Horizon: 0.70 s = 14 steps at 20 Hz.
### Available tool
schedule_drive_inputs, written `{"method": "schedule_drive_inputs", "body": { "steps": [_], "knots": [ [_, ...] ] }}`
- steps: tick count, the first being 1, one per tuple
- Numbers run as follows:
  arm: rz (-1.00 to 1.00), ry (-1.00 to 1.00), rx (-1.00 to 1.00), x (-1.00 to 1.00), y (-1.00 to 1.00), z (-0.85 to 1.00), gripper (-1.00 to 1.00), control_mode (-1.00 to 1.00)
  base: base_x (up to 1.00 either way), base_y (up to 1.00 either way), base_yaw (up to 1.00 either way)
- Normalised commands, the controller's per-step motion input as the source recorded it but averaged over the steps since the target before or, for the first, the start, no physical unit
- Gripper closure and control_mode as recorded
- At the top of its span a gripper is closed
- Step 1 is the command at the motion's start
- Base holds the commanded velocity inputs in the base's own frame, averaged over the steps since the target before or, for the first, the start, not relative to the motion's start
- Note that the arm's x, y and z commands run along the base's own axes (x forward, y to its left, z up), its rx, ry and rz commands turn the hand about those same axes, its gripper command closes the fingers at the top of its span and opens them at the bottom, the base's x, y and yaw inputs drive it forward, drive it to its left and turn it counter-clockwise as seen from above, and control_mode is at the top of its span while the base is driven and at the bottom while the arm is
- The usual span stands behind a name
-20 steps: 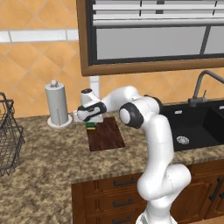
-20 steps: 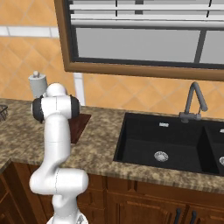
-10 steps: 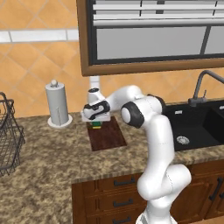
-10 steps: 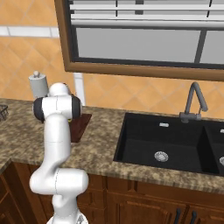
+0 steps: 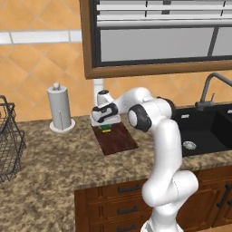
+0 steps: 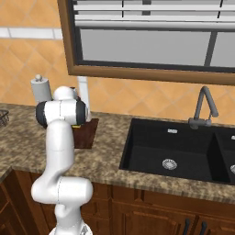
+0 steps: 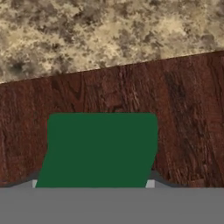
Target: Pick up the sponge from the counter and clean the cutting board by briefly scrubbing or pressing down on the cutting board. Once finished, release the sponge.
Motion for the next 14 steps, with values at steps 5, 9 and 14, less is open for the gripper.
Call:
{"method": "schedule_drive_inputs", "body": {
  "steps": [5,9,14],
  "knots": [
    [0.16,-0.01,-0.12,-0.51,-0.33,-0.06,1.00,-1.00,0.00,0.00,0.00],
    [0.12,0.00,0.00,-0.39,-0.01,-0.33,1.00,-1.00,0.00,0.00,0.00],
    [0.05,-0.13,0.07,-0.94,-0.03,-0.45,1.00,-1.00,0.00,0.00,0.00]
  ]
}}
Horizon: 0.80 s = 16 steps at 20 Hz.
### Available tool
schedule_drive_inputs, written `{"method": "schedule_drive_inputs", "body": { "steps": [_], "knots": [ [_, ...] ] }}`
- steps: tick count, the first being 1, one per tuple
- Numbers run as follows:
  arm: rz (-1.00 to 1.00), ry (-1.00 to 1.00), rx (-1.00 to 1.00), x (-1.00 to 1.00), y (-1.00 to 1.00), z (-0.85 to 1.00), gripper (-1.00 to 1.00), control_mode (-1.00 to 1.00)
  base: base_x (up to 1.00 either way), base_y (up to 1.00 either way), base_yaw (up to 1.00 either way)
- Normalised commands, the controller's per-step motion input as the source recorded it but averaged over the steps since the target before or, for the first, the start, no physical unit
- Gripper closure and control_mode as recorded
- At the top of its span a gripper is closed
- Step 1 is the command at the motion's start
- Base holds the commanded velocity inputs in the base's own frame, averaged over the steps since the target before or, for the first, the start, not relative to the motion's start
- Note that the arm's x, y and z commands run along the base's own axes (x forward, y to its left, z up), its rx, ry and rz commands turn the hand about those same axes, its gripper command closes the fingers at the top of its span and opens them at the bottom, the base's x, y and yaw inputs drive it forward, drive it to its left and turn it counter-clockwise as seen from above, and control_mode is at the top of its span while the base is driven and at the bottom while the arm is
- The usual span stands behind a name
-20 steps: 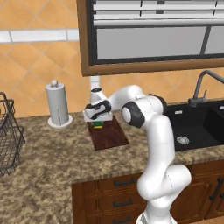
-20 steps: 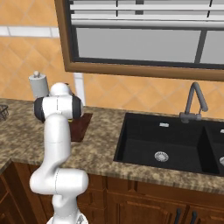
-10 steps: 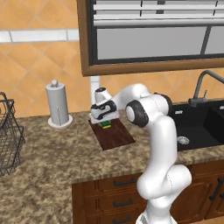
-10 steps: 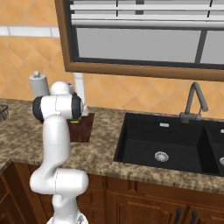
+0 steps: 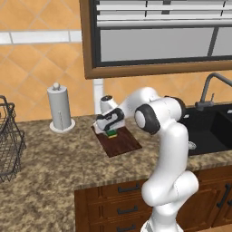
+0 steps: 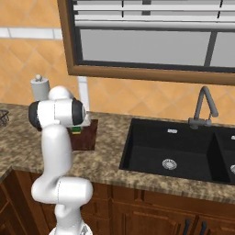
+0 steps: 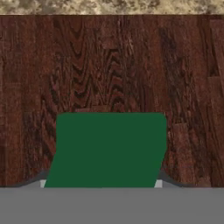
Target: Pick up the sponge from the counter and clean the cutting board by briefly scrubbing or pressing down on the cutting board. Once finished, release the sponge.
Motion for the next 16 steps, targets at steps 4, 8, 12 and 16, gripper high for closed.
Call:
{"method": "schedule_drive_inputs", "body": {
  "steps": [4,8,12,16],
  "knots": [
    [0.05,-0.20,0.05,-1.00,-0.33,-0.27,1.00,-1.00,0.00,0.00,0.00],
    [0.11,-0.05,0.01,-0.70,-0.49,-0.33,1.00,-1.00,0.00,0.00,0.00],
    [0.13,0.00,0.04,-0.65,-0.51,-0.30,1.00,-1.00,0.00,0.00,0.00],
    [0.27,0.00,0.00,-0.62,-0.57,-0.26,1.00,-1.00,0.00,0.00,0.00]
  ]
}}
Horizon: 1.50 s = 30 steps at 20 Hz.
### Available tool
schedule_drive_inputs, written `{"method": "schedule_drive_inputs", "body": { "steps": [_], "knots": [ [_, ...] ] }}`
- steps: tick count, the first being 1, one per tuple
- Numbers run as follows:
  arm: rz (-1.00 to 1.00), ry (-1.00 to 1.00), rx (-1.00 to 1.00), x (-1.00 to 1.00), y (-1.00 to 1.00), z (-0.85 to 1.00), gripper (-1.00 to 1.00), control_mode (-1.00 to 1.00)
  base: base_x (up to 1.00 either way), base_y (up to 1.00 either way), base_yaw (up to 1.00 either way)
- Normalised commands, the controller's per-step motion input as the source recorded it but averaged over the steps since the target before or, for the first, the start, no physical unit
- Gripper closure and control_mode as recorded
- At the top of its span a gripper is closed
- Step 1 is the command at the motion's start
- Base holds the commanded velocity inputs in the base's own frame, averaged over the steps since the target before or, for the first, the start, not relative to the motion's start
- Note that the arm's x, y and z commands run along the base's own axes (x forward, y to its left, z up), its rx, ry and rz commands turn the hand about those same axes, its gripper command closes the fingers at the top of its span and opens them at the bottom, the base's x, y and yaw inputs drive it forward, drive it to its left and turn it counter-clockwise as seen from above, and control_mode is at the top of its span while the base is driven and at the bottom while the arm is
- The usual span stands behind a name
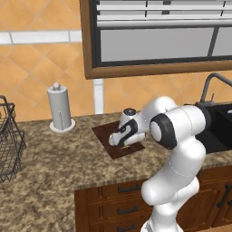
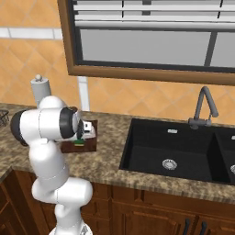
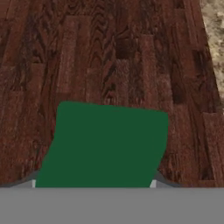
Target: Pick up the sponge from the counter and clean the cutting board by briefly scrubbing or pressing down on the cutting board. Once finished, release the sponge.
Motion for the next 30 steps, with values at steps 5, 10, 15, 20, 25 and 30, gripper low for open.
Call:
{"method": "schedule_drive_inputs", "body": {
  "steps": [5,10,15,20,25,30],
  "knots": [
    [0.38,0.00,0.00,-0.56,-0.32,-0.19,1.00,-1.00,0.00,0.00,0.00],
    [0.29,0.00,-0.01,-0.13,-0.15,-0.09,1.00,-1.00,0.00,0.00,0.00],
    [0.10,0.00,-0.03,0.00,-0.61,-0.06,1.00,-1.00,0.00,0.00,0.00],
    [0.04,0.00,-0.01,0.07,-0.50,0.00,1.00,-1.00,0.00,0.00,0.00],
    [0.00,-0.02,0.00,0.48,0.05,0.00,1.00,-1.00,0.00,0.00,0.00],
    [0.00,0.00,0.00,0.84,0.38,0.00,1.00,-1.00,0.00,0.00,0.00]
  ]
}}
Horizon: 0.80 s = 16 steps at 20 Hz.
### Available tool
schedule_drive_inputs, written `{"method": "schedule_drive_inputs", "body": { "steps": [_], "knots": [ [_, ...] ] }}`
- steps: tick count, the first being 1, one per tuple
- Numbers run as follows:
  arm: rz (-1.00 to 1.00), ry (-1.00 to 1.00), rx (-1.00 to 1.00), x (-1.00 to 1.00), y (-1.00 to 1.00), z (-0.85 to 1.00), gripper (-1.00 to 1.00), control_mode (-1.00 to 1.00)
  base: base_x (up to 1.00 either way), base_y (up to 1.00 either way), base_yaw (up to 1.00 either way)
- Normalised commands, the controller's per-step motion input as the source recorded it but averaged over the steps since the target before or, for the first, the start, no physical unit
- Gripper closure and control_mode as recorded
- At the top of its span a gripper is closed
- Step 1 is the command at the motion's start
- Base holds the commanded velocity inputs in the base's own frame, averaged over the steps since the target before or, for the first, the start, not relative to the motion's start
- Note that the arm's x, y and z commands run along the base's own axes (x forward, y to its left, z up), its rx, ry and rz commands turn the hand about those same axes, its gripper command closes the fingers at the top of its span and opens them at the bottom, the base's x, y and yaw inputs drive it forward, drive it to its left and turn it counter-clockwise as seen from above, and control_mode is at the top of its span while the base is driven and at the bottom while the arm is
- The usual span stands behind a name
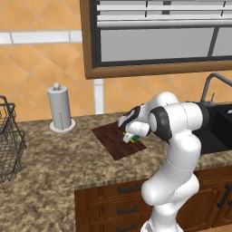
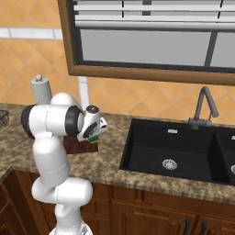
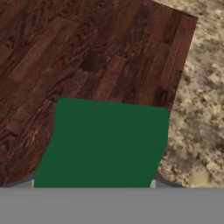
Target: Pick up the sponge from the counter and clean the cutting board by briefly scrubbing or pressing down on the cutting board. Once finished, release the sponge.
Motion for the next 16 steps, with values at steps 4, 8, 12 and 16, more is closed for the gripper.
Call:
{"method": "schedule_drive_inputs", "body": {
  "steps": [4,8,12,16],
  "knots": [
    [0.00,-0.03,0.01,0.86,0.35,0.00,1.00,-1.00,0.00,0.00,0.00],
    [0.00,-0.06,0.06,0.95,0.25,0.00,1.00,-1.00,0.00,0.00,0.00],
    [0.00,-0.05,0.08,0.97,0.23,-0.02,1.00,-1.00,0.00,0.00,0.00],
    [0.00,-0.06,0.07,0.33,0.12,-0.36,1.00,-1.00,0.00,0.00,0.00]
  ]
}}
